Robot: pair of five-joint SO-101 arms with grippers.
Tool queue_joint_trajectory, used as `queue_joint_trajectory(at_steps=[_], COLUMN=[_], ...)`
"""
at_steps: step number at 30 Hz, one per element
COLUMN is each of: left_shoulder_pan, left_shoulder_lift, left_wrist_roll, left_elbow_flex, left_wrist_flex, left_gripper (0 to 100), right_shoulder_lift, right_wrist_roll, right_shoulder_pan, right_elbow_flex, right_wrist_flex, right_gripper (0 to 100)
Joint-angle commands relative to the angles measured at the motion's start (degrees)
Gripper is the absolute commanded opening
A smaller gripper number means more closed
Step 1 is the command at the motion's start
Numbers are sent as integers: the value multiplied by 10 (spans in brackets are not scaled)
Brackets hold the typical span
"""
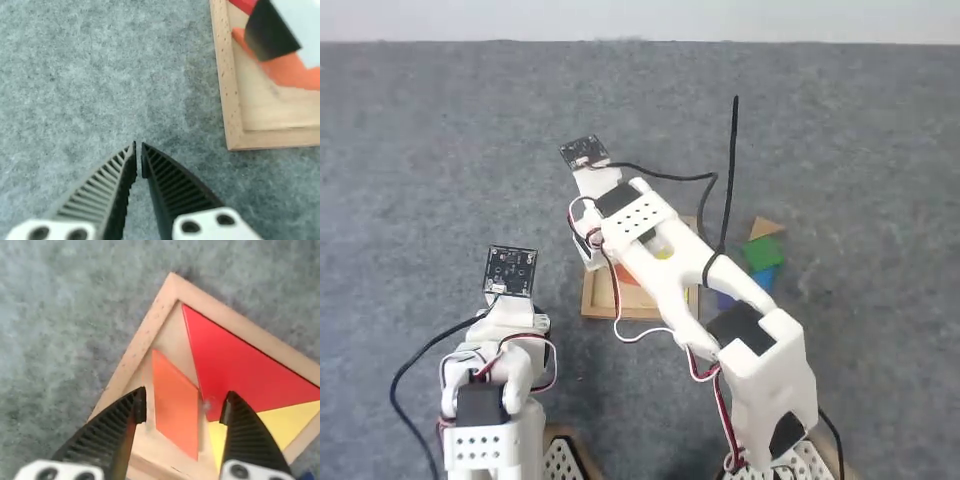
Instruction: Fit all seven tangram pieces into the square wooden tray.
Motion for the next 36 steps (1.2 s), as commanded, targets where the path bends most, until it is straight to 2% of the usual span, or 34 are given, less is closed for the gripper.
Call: queue_joint_trajectory(at_steps=[1,5,9,13,17,26,36], left_shoulder_pan=[4,4,4,4,4,4,4], left_shoulder_lift=[-10,-10,-10,-10,-10,-10,-10], left_wrist_roll=[-1,-1,-1,-1,-1,-1,-1], left_elbow_flex=[-6,-6,-6,-6,-6,-6,-6], left_wrist_flex=[2,2,2,2,2,2,2], left_gripper=[21,21,21,21,21,21,21], right_shoulder_lift=[-45,-127,-263,-373,-407,-356,-240], right_wrist_roll=[22,46,88,157,175,175,175], right_shoulder_pan=[4,22,61,78,65,50,23], right_elbow_flex=[-27,-1,114,320,451,455,389], right_wrist_flex=[-6,9,-30,-156,-232,-228,-223], right_gripper=[243,243,237,128,29,23,23])
